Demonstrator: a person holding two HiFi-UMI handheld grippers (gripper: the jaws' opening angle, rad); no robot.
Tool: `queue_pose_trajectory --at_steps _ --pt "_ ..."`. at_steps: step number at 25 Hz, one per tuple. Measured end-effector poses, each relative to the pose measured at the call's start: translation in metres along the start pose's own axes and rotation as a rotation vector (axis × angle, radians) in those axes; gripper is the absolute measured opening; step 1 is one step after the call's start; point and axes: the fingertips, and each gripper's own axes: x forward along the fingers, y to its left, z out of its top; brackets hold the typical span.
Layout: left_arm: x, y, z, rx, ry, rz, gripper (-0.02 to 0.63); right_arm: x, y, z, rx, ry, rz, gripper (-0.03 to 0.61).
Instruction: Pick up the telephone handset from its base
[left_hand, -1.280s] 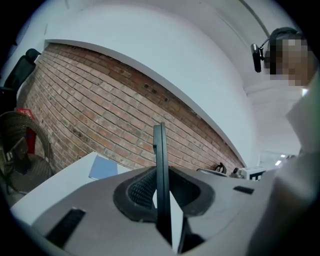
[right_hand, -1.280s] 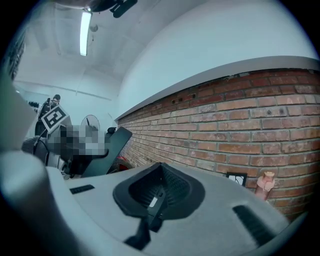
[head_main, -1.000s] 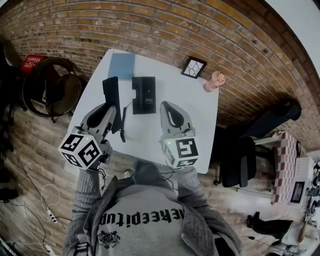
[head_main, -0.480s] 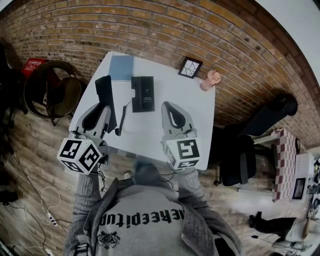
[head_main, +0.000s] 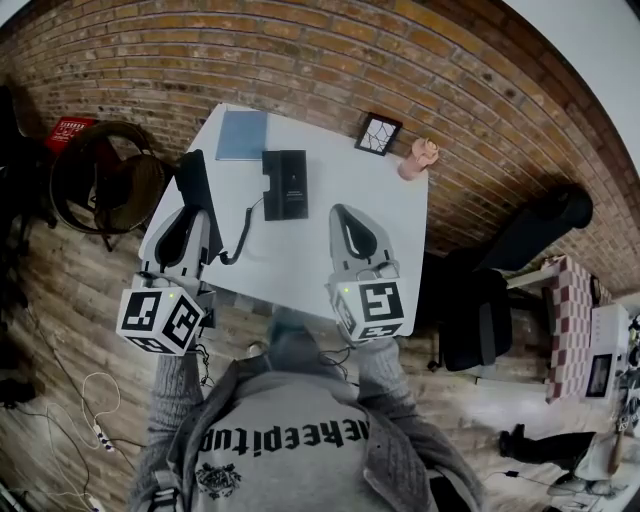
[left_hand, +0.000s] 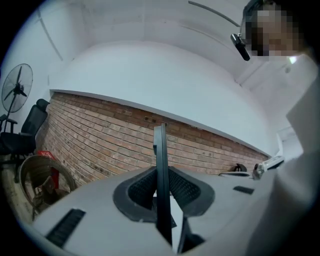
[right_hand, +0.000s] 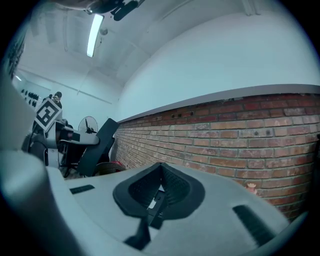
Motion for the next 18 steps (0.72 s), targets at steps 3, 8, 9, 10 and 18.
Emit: queue_pose_trajectory --at_steps 3,8,9,10,18 --pt "-0.006 -0.001 0.004 0.008 -0.007 0.026 0.069 -0.005 -0.001 0.002 0.001 -0.009 -0.009 0.006" --pt "-0.016 0.000 0.010 0.045 -0.046 0.047 0.070 -0.012 0.001 0.006 -0.004 -0.020 -0.019 0.005" --pt "-0.017 0.000 0.010 0.047 -0.051 0.050 0.070 -0.013 0.001 0.007 -0.005 -0.021 -0.021 0.005" --pt "-0.019 0.000 0.011 0.045 -0.054 0.052 0.069 -0.014 0.002 0.008 -0.005 -0.022 -0.024 0.005" --pt "-0.025 -0.001 0.017 0.043 -0.072 0.057 0.071 -0.021 0.000 0.019 -0.005 -0.051 -0.045 0.005"
